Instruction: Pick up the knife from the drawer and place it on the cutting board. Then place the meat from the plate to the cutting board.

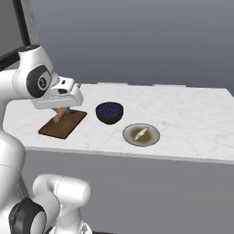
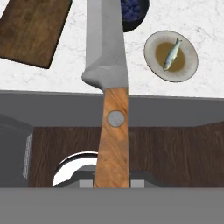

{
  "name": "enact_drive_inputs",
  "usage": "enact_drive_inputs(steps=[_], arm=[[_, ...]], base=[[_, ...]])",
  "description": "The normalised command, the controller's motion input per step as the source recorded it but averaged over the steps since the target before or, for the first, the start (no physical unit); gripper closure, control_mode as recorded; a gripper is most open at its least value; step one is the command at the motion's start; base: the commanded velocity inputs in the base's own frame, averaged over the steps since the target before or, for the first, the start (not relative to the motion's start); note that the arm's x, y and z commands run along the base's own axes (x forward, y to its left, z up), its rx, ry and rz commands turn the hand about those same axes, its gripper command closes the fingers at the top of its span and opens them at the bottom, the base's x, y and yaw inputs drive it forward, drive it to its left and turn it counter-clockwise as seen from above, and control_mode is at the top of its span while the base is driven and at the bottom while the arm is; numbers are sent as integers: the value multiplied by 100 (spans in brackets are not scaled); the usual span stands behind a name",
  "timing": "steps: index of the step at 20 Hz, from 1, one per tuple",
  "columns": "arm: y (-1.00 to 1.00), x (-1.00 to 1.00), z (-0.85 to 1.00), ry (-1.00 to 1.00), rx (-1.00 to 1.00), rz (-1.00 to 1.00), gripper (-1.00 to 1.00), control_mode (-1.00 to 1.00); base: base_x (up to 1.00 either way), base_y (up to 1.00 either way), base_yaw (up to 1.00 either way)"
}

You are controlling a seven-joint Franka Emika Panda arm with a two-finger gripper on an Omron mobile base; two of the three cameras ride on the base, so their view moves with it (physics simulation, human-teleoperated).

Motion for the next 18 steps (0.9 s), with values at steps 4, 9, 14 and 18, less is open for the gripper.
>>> enact_drive_inputs(steps=[4,9,14,18], arm=[[0,0,0,0,0,0,100,100],[0,0,0,0,0,0,100,100],[0,0,0,0,0,0,100,100],[0,0,0,0,0,0,100,100]], base=[[34,1,5],[39,0,0],[31,0,0],[48,0,0]])
